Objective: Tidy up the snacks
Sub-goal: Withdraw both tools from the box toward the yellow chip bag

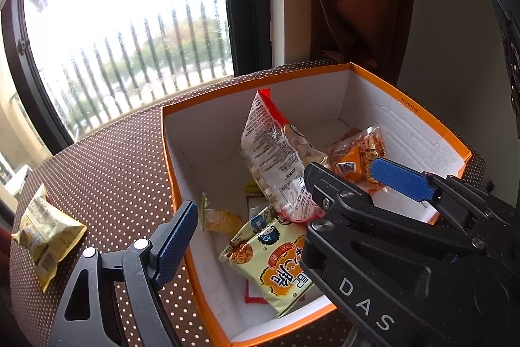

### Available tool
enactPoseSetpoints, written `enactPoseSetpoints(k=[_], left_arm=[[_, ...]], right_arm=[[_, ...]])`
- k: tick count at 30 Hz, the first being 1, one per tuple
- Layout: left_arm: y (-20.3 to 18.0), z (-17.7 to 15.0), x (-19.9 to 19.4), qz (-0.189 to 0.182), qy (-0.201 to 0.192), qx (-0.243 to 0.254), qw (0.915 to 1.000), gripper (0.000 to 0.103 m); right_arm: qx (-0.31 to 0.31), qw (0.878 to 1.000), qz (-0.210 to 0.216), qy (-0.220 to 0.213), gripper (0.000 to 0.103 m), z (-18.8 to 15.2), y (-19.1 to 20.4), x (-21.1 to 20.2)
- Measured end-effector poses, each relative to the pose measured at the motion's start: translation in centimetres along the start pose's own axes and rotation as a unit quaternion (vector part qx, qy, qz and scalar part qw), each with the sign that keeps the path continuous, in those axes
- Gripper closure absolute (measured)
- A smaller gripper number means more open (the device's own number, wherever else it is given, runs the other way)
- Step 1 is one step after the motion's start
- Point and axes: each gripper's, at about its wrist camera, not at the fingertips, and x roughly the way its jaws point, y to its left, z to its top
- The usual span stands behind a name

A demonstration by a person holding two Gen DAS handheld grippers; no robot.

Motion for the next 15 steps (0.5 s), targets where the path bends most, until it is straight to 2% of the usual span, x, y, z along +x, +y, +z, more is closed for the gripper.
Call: enactPoseSetpoints(k=[7,15], left_arm=[[0.2,-0.5,-1.9,-0.004,-0.017,-0.008,0.9998,0.019],[2.1,-1.6,-4.7,-0.004,-0.041,-0.018,0.999,0.018]], right_arm=[[-0.002,1.0,-0.014,-0.021,0.022,-0.2,1.2,-2.3],[-0.015,0.999,-0.025,-0.041,0.016,-0.9,4.1,-4.4]])
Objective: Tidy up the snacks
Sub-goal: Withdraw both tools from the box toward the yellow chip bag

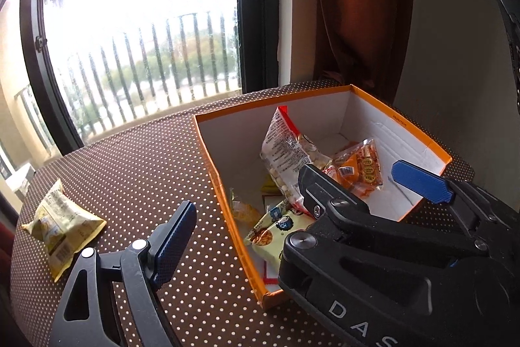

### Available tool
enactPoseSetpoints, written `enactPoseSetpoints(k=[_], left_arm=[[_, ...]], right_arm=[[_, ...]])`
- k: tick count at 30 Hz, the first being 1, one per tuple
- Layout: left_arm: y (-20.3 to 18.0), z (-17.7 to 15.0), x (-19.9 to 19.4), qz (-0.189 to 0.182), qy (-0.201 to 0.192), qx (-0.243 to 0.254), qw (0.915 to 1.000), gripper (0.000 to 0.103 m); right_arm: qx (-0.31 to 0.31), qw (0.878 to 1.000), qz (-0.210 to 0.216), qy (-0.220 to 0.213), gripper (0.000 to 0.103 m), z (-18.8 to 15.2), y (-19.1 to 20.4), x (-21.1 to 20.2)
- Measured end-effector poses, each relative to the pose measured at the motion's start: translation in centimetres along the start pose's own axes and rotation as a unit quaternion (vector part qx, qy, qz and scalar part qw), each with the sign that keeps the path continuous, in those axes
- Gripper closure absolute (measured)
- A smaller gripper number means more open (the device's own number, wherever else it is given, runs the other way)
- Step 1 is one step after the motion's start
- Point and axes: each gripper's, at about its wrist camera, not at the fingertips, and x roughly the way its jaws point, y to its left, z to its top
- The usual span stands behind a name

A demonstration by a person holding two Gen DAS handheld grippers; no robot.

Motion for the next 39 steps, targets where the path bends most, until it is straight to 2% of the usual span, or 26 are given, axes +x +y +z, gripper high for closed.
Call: enactPoseSetpoints(k=[18,22,39], left_arm=[[5.5,-2.6,-4.9,0.032,-0.04,-0.025,0.9984,0.015],[7.2,-3.3,-5.2,0.037,-0.043,-0.038,0.9976,0.013],[14.0,-5.5,-4.3,0.083,-0.037,-0.077,0.9929,0.007]], right_arm=[[-0.039,0.999,0.013,-0.025,0.009,-1.8,7.3,-3.1],[-0.051,0.998,-0.001,-0.037,0.005,-2.5,9.2,-3.4],[-0.084,0.996,0.038,-0.012,0.004,-3.8,15.4,0.1]])
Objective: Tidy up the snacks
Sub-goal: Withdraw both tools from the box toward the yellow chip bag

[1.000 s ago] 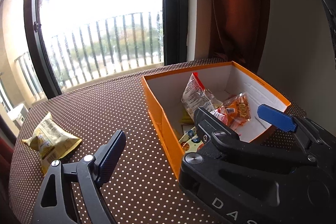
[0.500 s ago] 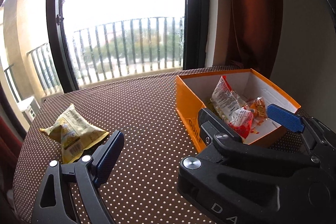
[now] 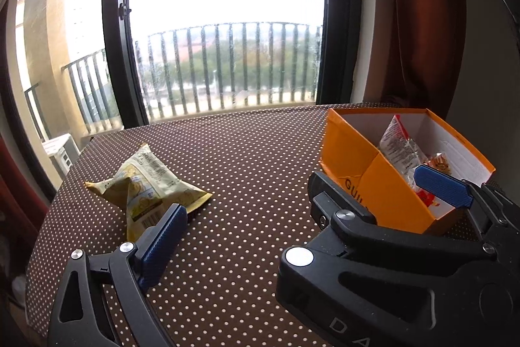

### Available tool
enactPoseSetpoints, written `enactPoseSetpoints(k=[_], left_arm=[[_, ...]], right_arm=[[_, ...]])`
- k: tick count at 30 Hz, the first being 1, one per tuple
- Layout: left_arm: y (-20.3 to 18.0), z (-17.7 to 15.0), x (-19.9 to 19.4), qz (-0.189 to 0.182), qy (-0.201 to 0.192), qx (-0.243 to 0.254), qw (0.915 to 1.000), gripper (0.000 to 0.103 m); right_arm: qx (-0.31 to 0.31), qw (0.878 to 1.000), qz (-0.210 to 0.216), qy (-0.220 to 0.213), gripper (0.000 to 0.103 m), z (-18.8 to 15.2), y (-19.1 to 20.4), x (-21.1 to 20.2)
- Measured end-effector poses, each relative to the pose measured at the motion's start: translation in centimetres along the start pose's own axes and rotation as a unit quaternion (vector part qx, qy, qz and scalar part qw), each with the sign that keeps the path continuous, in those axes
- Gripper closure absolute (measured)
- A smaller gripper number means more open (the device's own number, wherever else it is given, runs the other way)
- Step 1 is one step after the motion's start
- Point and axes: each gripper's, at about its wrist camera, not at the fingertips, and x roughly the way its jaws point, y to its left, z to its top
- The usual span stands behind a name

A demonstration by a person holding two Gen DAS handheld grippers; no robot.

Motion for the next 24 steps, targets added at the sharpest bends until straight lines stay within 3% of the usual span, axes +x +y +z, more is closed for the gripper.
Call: enactPoseSetpoints(k=[6,24], left_arm=[[2.4,-0.3,1.2,0.019,0.001,-0.004,0.9998,0.006],[9.8,0.0,5.2,0.098,0.022,-0.034,0.9943,0.006]], right_arm=[[-0.028,0.999,0.011,-0.014,0.003,0.0,2.5,1.7],[-0.054,0.995,0.084,0.022,0.003,0.7,8.7,8.7]])
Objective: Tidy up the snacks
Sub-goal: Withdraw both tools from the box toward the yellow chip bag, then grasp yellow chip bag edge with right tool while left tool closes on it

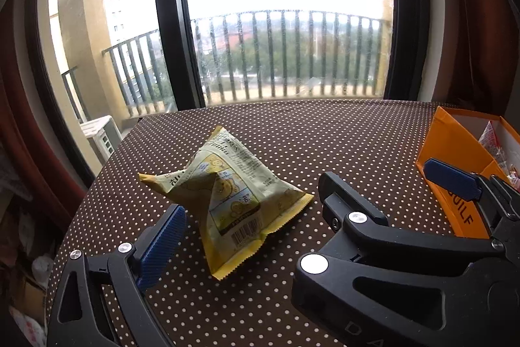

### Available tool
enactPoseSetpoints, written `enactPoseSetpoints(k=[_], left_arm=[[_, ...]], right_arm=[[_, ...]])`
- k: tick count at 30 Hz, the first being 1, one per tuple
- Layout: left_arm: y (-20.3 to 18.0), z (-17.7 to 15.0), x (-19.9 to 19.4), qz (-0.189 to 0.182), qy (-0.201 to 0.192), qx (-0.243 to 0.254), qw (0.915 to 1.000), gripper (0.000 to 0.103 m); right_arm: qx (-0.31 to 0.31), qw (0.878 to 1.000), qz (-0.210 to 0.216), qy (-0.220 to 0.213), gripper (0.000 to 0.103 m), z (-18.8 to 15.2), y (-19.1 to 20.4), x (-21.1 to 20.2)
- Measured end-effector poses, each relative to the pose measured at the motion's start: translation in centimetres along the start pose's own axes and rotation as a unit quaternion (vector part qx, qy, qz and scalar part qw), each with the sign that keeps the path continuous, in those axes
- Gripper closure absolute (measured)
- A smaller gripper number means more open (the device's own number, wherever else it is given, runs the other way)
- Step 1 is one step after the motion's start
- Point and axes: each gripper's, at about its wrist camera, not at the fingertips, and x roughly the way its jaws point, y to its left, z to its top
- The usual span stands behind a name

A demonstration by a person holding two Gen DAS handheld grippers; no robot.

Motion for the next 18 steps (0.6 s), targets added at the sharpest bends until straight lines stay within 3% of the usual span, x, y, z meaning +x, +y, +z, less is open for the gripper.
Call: enactPoseSetpoints(k=[11,18], left_arm=[[4.6,1.8,3.5,0.051,0.0,-0.01,0.9987,0.006],[6.6,2.9,6.4,0.064,0.014,-0.006,0.9978,0.006]], right_arm=[[-0.001,0.999,0.036,0.005,0.003,2.0,3.1,4.1],[0.002,0.999,0.045,0.015,0.003,3.0,4.3,6.7]])
